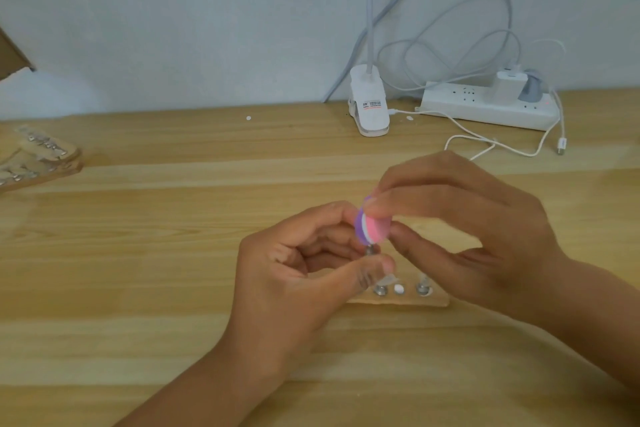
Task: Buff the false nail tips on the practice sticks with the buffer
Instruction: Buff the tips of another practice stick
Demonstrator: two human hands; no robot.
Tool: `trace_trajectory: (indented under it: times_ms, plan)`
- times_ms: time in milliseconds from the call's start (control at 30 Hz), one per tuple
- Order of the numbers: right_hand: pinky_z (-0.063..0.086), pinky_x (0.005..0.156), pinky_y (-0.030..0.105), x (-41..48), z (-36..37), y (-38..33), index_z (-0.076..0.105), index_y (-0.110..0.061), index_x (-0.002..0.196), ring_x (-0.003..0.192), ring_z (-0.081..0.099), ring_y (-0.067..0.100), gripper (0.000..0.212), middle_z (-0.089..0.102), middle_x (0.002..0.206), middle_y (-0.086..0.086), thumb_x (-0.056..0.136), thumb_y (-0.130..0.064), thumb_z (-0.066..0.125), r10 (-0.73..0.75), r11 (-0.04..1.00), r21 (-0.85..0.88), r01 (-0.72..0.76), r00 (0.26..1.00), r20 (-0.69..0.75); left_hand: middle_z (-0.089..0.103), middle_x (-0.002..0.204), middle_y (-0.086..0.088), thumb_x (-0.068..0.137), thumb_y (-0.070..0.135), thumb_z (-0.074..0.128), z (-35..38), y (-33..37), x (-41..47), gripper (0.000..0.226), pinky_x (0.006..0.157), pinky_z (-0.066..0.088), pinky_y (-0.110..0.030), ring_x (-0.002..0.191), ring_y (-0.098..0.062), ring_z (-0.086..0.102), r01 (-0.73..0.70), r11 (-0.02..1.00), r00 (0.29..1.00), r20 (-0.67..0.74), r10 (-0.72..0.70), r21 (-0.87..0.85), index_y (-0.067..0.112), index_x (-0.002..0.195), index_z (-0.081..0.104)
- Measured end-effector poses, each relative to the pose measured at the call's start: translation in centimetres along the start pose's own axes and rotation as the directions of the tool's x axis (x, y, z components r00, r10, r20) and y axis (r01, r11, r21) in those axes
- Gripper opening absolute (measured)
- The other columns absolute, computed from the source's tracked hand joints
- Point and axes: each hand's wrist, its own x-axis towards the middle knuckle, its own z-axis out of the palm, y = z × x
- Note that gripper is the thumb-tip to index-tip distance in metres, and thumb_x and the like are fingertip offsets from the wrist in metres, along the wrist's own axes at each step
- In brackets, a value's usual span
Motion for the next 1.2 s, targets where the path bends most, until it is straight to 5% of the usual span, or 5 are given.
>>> trace_trajectory:
  times_ms: [200,333,567,733,1200]
  plan:
    - [0.049,0.089,0.026,-1.0,-0.3,1.3,0.073,-0.002,0.104,0.095,0.066,0.023,0.017,0.068,0.104,0.011,0.089,0.004,0.068,0.086,0.989,-0.121,-0.08,0.995,0.043,0.074,0.081,-0.006,0.065,0.017,0.084,-0.5,-0.3,0.2,0.031,0.07,0.058,-0.026,0.074,-0.017,0.071,0.004,1.0,0.998,-0.059,-0.005,-0.009,0.022,0.093,0.073]
    - [0.046,0.093,0.022,-0.1,0.0,-0.2,0.069,-0.009,0.11,0.102,0.064,0.014,0.021,0.068,0.107,0.007,0.091,-0.001,0.069,0.067,0.997,-0.044,-0.069,0.996,-0.05,0.074,0.082,-0.006,0.067,0.018,0.084,-0.4,-0.3,0.3,0.031,0.07,0.058,-0.027,0.075,-0.018,0.071,-0.001,1.0,1.0,-0.019,0.001,0.007,0.024,0.095,0.073]
    - [0.048,0.091,0.024,-0.4,-0.4,0.3,0.071,-0.004,0.107,0.101,0.065,0.018,0.022,0.068,0.106,0.009,0.087,0.003,0.071,0.12,0.992,-0.048,-0.12,0.993,-0.006,0.073,0.082,-0.006,0.067,0.016,0.085,-0.4,-0.4,0.2,0.031,0.071,0.058,-0.027,0.074,-0.018,0.071,-0.008,1.0,1.0,-0.016,0.009,0.026,0.021,0.095,0.073]
    - [0.047,0.091,0.025,-0.3,0.1,-0.2,0.071,-0.006,0.11,0.1,0.065,0.021,0.02,0.067,0.108,0.011,0.092,0.001,0.068,0.026,0.998,-0.05,-0.025,0.999,0.019,0.074,0.082,-0.006,0.067,0.018,0.084,-0.4,-0.2,0.2,0.031,0.069,0.057,-0.026,0.073,-0.016,0.07,-0.028,0.999,1.0,-0.004,0.029,0.039,0.023,0.095,0.074]
    - [0.044,0.092,0.017,-0.1,-0.2,0.2,0.069,-0.002,0.109,0.098,0.064,0.014,0.021,0.067,0.103,0.005,0.088,0.003,0.069,0.214,0.976,-0.027,-0.216,0.975,-0.053,0.075,0.091,-0.013,0.082,0.009,0.065,-0.5,-1.1,0.6,0.022,0.071,0.058,-0.027,0.084,-0.025,0.074,0.132,0.977,0.986,-0.078,-0.147,-0.169,0.003,0.102,0.07]
